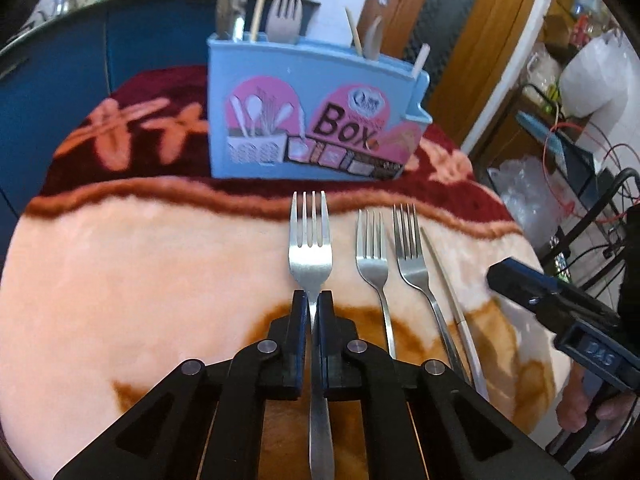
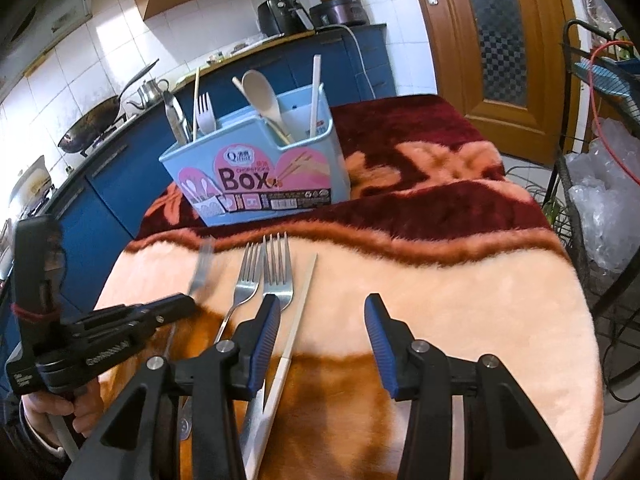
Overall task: Organize utensils
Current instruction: 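Close the left tool on the fork while the right tool grasps the white stick, lifting both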
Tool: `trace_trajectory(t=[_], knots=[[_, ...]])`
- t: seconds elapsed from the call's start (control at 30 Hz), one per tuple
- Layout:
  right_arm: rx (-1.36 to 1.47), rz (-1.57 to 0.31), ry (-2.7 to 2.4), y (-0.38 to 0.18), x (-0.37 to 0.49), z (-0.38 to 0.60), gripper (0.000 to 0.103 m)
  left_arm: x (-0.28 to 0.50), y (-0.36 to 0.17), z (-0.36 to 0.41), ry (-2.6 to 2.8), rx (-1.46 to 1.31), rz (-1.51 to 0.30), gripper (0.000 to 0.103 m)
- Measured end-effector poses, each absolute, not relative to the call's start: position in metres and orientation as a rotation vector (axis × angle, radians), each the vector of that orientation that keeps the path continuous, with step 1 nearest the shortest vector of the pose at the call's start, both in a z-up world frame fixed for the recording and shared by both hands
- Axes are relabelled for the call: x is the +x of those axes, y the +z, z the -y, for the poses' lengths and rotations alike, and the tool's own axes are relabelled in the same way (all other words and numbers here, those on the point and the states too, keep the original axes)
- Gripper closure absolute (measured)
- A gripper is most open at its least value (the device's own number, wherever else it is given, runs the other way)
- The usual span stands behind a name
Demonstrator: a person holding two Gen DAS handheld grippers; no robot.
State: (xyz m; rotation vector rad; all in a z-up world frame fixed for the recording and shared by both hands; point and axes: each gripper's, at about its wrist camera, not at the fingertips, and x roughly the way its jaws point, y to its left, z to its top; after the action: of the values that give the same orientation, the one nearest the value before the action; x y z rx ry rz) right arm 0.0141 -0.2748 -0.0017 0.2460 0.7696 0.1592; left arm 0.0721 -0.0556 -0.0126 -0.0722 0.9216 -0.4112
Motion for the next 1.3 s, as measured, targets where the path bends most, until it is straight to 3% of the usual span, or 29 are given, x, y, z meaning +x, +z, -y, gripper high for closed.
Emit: trace_trajectory(t=[0.23, 0.4, 0.83, 0.9, 1.3], knots=[[0.207, -0.865, 0.178, -0.011, 0.030, 0.260, 0.056, 0.064, -0.001, 0.038, -0.393, -0.107, -0.838, 0.098], [0.189, -0.934, 0.174, -0.016, 0.041, 0.258, 0.073, 0.059, 0.004, 0.028, -0.391, -0.128, -0.781, 0.098], [0.163, -1.043, 0.195, -0.019, 0.065, 0.251, 0.076, 0.049, 0.014, 0.018, -0.391, -0.141, -0.680, 0.098], [0.180, -1.035, 0.174, -0.019, 0.067, 0.254, 0.092, 0.048, 0.016, 0.017, -0.391, -0.143, -0.669, 0.098], [0.339, -0.782, 0.189, 0.013, 0.043, 0.275, 0.096, 0.037, 0.038, 0.011, -0.407, -0.167, -0.529, 0.098]])
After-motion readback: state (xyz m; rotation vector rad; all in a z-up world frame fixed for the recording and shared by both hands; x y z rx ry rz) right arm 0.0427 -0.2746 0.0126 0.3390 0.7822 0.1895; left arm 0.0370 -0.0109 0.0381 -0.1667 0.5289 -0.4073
